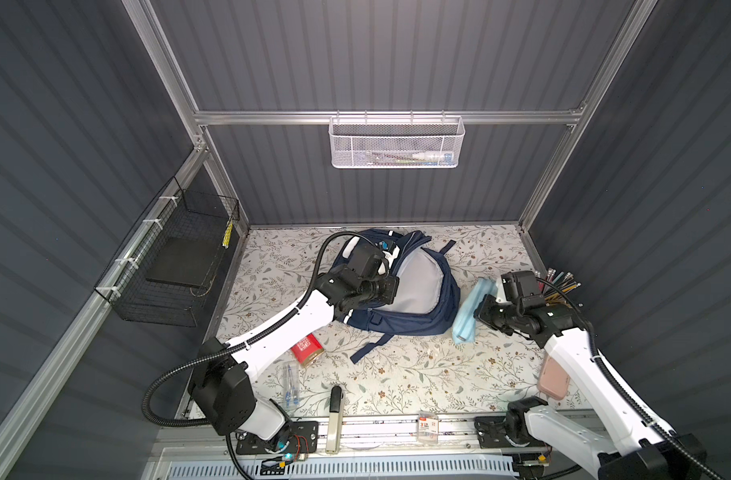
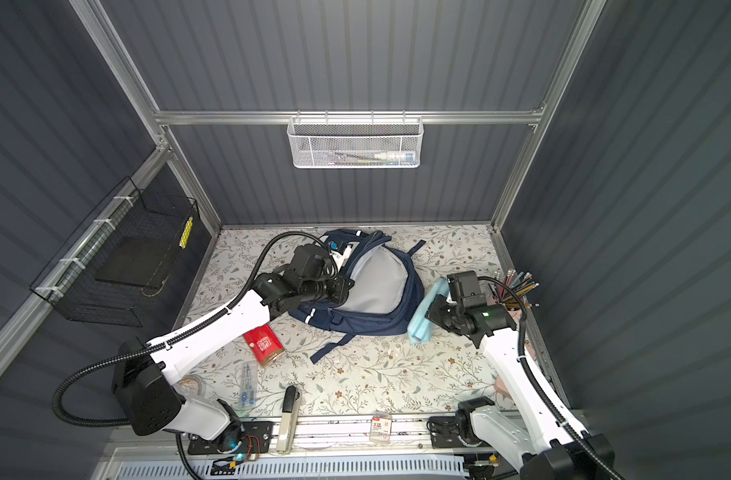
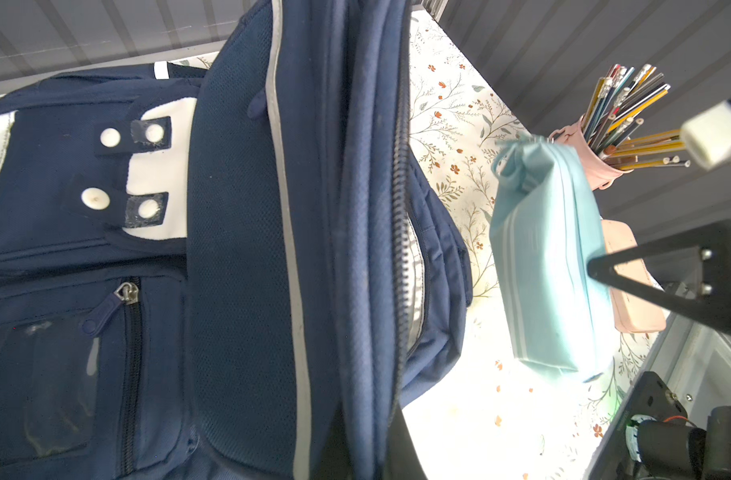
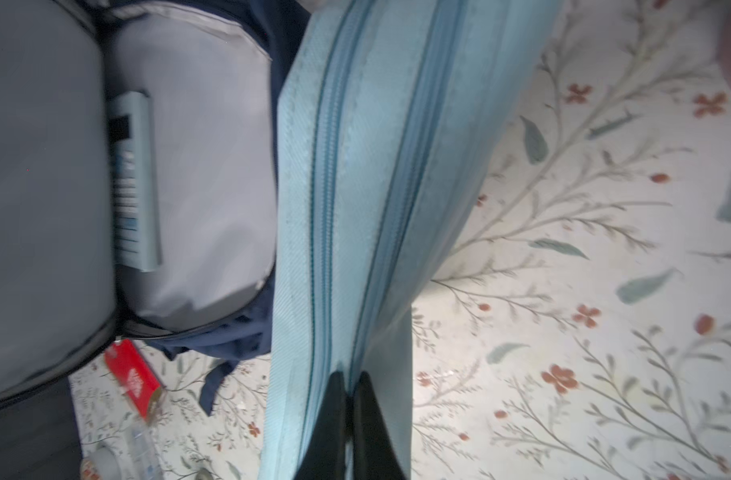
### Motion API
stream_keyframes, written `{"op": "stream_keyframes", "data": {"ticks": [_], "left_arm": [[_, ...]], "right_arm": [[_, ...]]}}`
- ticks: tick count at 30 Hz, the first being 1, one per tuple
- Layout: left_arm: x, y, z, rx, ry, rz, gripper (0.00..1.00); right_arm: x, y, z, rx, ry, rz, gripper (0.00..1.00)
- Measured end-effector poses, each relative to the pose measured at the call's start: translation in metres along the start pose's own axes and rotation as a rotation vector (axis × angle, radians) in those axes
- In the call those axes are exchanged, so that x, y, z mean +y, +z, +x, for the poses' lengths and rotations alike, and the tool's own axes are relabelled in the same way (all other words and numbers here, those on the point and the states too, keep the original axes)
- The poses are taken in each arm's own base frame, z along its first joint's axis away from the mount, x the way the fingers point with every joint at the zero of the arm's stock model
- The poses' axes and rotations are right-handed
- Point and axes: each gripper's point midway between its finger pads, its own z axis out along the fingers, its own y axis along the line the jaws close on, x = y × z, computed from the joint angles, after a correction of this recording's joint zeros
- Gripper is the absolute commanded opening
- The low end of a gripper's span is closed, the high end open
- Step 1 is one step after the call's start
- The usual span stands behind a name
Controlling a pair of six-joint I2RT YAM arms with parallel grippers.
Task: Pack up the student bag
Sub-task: 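Lift the pencil case with the right gripper and carry it over the backpack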
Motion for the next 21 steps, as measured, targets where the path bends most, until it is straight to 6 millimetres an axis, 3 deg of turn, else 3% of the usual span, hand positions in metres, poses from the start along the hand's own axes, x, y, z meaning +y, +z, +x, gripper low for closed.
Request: {"op": "stream_keyframes", "data": {"ticks": [4,11,16,21], "left_arm": [[0.002,-0.008,-0.010,-0.002,0.004,0.001,0.00],[0.015,-0.018,-0.026,-0.020,-0.037,0.037,0.00],[0.031,-0.027,-0.047,-0.050,-0.111,0.090,0.00],[0.033,-0.027,-0.068,-0.050,-0.126,0.116,0.00]], "right_arm": [[0.056,0.022,-0.024,-0.015,-0.056,-0.120,0.00],[0.174,0.072,-0.057,-0.078,-0.204,-0.381,0.00],[0.212,0.112,-0.060,-0.091,-0.222,-0.470,0.00],[0.228,0.151,-0.053,-0.087,-0.195,-0.540,0.00]]}}
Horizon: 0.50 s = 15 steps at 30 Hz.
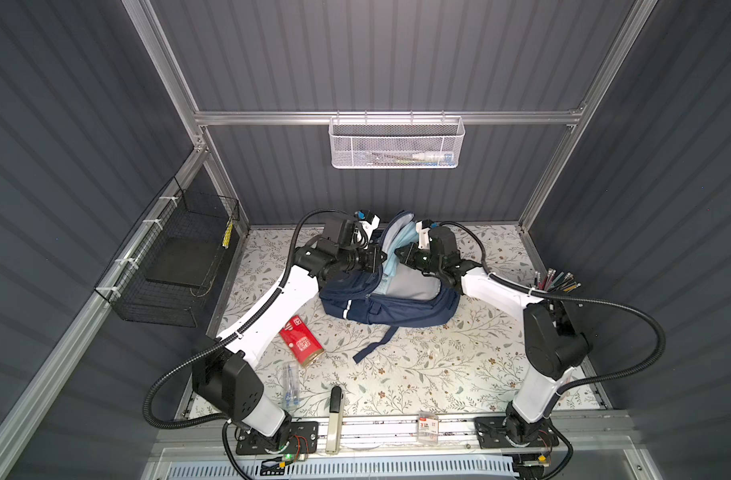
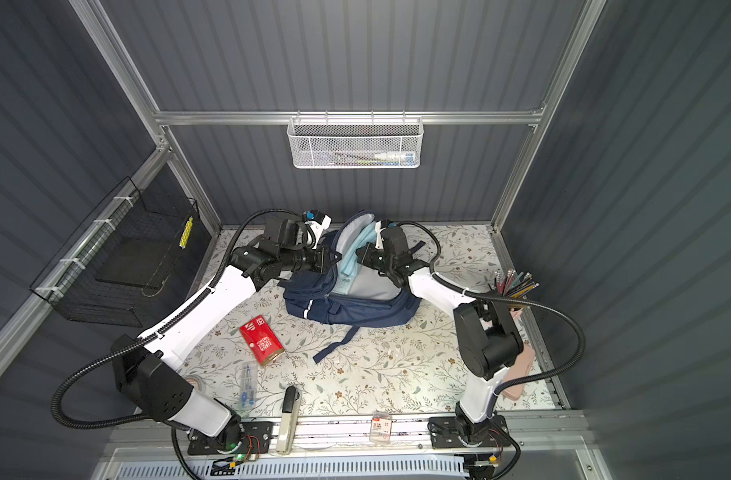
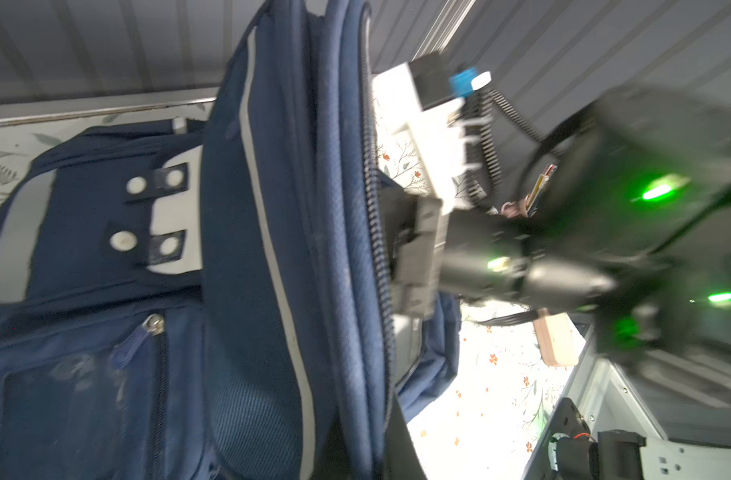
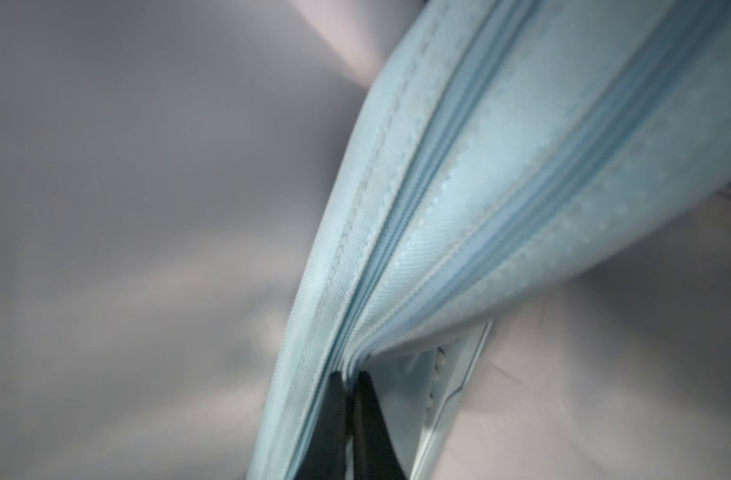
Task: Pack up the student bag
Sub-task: 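Lift the pencil case with the right gripper and carry it over the backpack, then lower the pencil case into the backpack opening while the left gripper holds the flap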
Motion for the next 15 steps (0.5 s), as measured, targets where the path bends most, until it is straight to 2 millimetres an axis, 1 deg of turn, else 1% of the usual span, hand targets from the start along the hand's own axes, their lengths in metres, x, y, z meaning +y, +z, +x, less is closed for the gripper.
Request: {"op": "stream_keyframes", "data": {"ticks": [2,4,6,8,12,15], "left_arm": [[-0.003,0.004,-0.005,0.011,-0.002,0.015,0.00],[-0.004,0.006,-0.007,0.020,-0.002,0.024,0.00],[-0.006,0.006,-0.008,0.023,0.003,0.031,0.00],[-0.006,0.004,-0.010,0.022,0.009,0.030,0.00],[-0.002,0.001,-0.012,0.020,0.019,0.016,0.00],[0.003,-0.001,-0.012,0.024,0.018,0.003,0.00]], "right_arm": [[-0.003,0.015,0.007,0.004,0.007,-0.023,0.00],[-0.003,0.026,0.015,0.009,0.003,-0.042,0.00],[0.003,0.036,0.022,0.017,-0.007,-0.068,0.00],[0.013,0.047,0.028,0.026,-0.022,-0.101,0.00],[0.028,0.054,0.047,0.045,-0.044,-0.138,0.00],[0.034,0.050,0.066,0.058,-0.054,-0.163,0.00]]}}
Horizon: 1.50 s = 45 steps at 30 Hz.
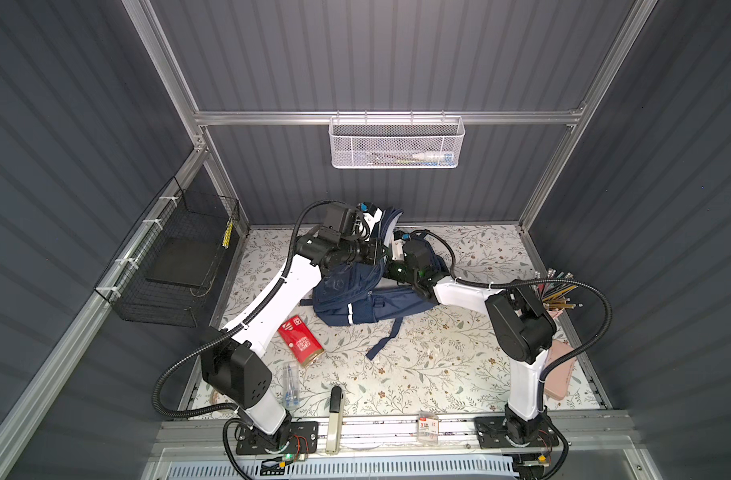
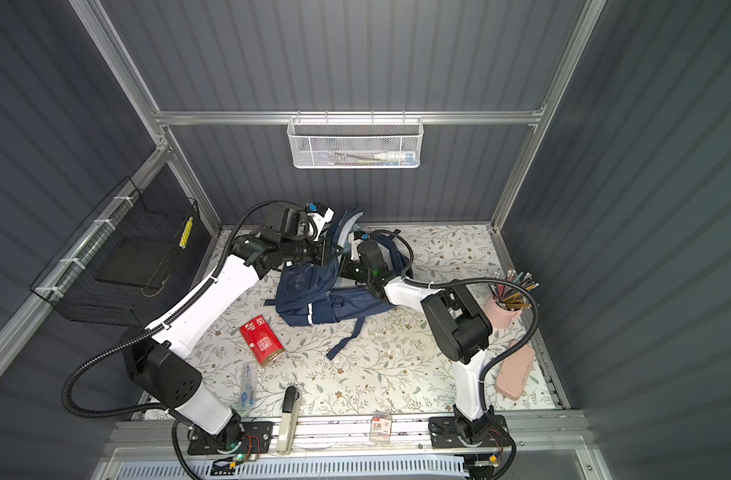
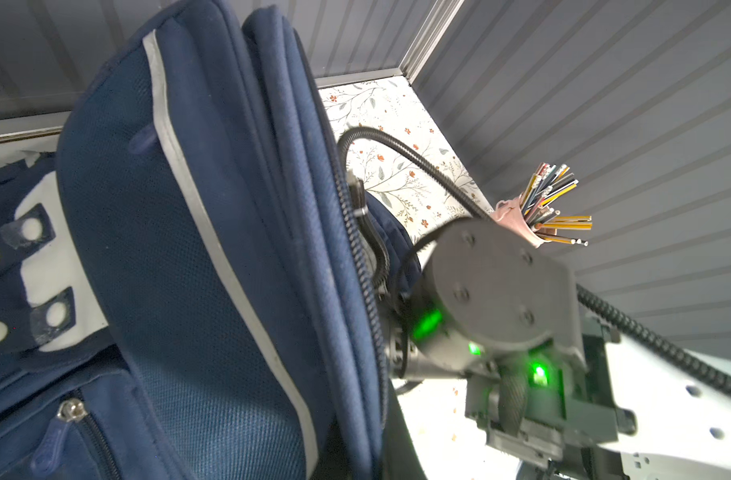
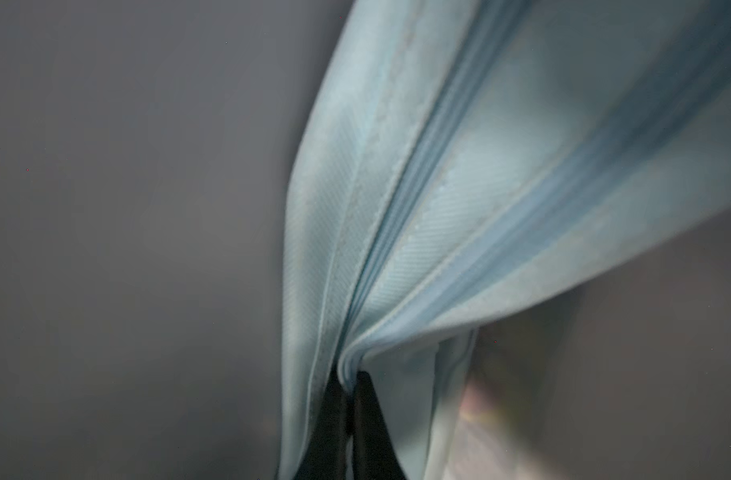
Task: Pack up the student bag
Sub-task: 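Lower the pencil case into the backpack opening while the left gripper holds the flap, then open the right gripper and withdraw it from the backpack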
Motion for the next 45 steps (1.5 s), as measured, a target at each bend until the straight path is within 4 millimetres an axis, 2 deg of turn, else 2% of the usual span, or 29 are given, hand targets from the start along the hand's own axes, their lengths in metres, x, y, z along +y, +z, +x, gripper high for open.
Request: {"op": "stream_keyframes", "data": {"ticks": [4,6,10,12,14,16,18,20,23,25,27,29,32,34,37,41,45], "left_arm": [[0.001,-0.001,0.001,0.005,0.002,0.004,0.00],[-0.001,-0.001,0.001,0.007,0.003,0.015,0.00],[-0.001,-0.001,0.001,0.006,-0.001,0.027,0.00],[-0.001,-0.002,0.000,-0.001,-0.003,0.035,0.00],[-0.002,-0.004,0.001,-0.009,-0.004,0.043,0.00],[-0.004,-0.006,0.004,-0.013,-0.002,0.050,0.00],[-0.004,-0.008,0.009,-0.014,-0.001,0.052,0.00],[-0.003,-0.009,0.013,-0.016,0.000,0.051,0.00],[-0.003,-0.011,0.016,-0.027,0.003,0.052,0.00],[-0.003,-0.010,0.017,-0.030,0.001,0.057,0.00],[-0.003,-0.009,0.018,-0.030,-0.002,0.059,0.00],[-0.003,-0.008,0.019,-0.029,-0.009,0.064,0.00],[-0.001,-0.004,0.023,-0.026,-0.023,0.066,0.00],[0.000,-0.001,0.026,-0.024,-0.030,0.067,0.00],[0.002,0.003,0.032,-0.022,-0.034,0.068,0.00],[0.005,0.008,0.047,-0.007,-0.037,0.061,0.00],[0.007,0.023,0.059,-0.001,-0.043,0.080,0.00]], "right_arm": [[0.010,-0.006,0.025,0.038,-0.007,-0.011,0.00],[0.015,-0.004,0.032,0.050,-0.011,-0.015,0.00],[0.012,0.004,0.036,0.071,0.020,0.020,0.02],[0.004,0.011,0.031,0.079,0.062,0.027,0.15],[-0.005,0.013,0.030,0.092,0.093,0.034,0.38],[-0.018,0.009,0.033,0.116,0.107,0.081,0.52],[-0.024,0.001,0.035,0.138,0.094,0.131,0.58],[-0.022,-0.010,0.036,0.163,0.074,0.164,0.62],[-0.011,-0.034,0.031,0.178,0.033,0.193,0.68],[-0.004,-0.057,0.024,0.171,0.011,0.200,0.71],[-0.005,-0.077,0.018,0.163,0.001,0.218,0.74],[-0.016,-0.094,0.009,0.152,-0.002,0.253,0.76],[-0.054,-0.112,0.002,0.161,0.012,0.353,0.75],[-0.086,-0.122,0.005,0.193,0.029,0.441,0.71],[-0.116,-0.129,0.024,0.276,0.042,0.530,0.67],[-0.126,-0.141,0.049,0.340,0.064,0.597,0.65],[-0.134,-0.174,0.071,0.317,0.124,0.686,0.65]]}}
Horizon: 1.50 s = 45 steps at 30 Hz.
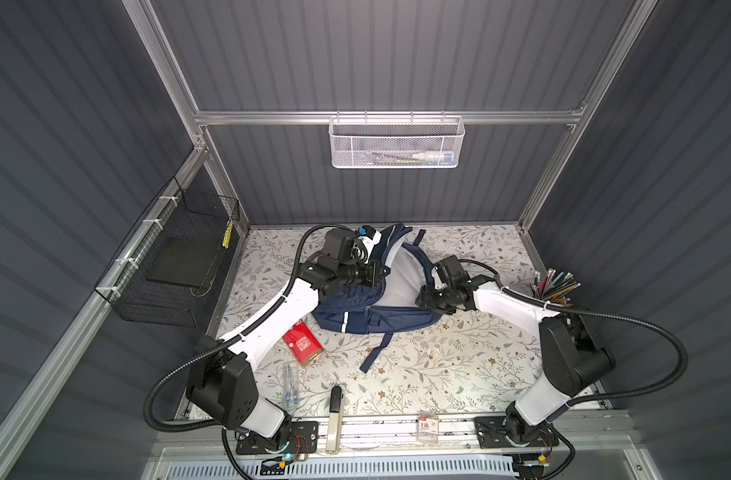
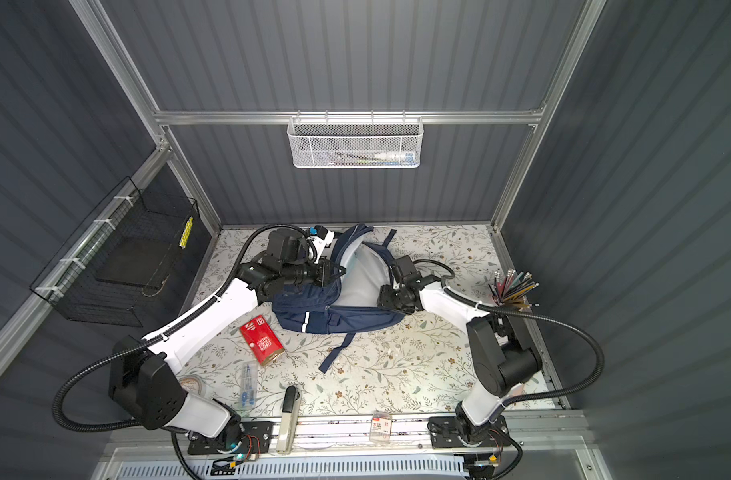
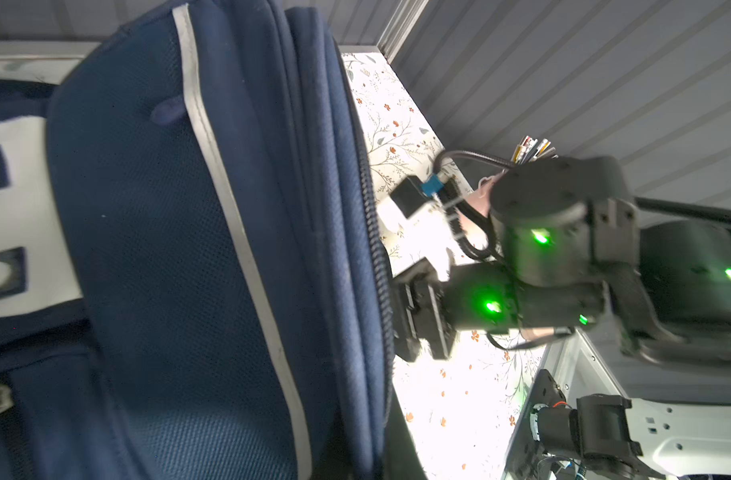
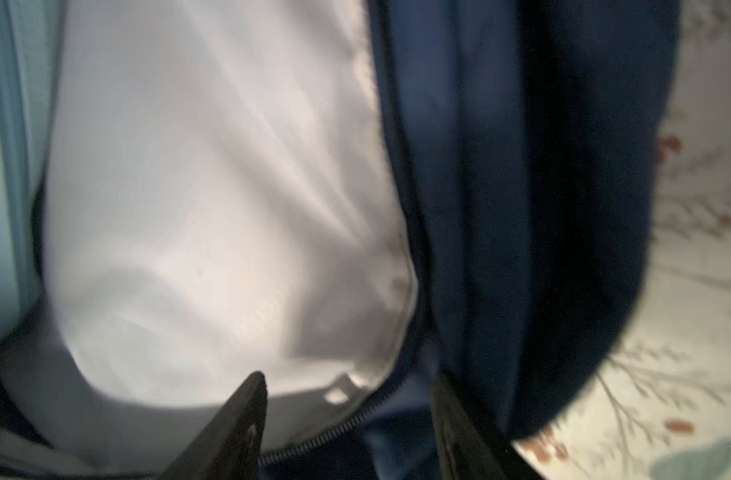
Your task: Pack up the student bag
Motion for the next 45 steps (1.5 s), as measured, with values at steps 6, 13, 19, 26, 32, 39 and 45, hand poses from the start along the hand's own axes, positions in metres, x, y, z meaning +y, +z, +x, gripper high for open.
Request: {"op": "stream_keyframes", "data": {"ticks": [6,13,19,26,32,39,45], "left_arm": [[0.004,0.020,0.006,0.023,-0.002,0.018,0.00],[0.004,0.018,0.007,0.025,-0.001,0.018,0.00],[0.004,0.017,0.007,0.027,-0.003,0.017,0.00],[0.009,0.014,0.013,0.058,-0.025,-0.019,0.46],[0.030,-0.002,0.018,0.043,-0.080,-0.148,1.00],[0.036,-0.060,0.021,0.009,-0.122,-0.334,1.00],[0.039,-0.110,0.035,-0.004,-0.173,-0.452,1.00]], "right_arm": [[-0.021,-0.018,0.023,-0.033,0.058,0.058,0.72],[0.056,-0.069,0.037,-0.208,-0.223,-0.068,0.89],[0.083,-0.077,0.043,-0.240,-0.287,-0.143,0.98],[0.147,-0.062,0.104,-0.148,-0.456,-0.260,0.97],[0.206,-0.032,0.145,-0.082,-0.574,-0.331,0.96],[0.208,-0.017,0.153,-0.063,-0.560,-0.371,0.99],[0.226,-0.021,0.149,-0.085,-0.559,-0.403,0.99]]}}
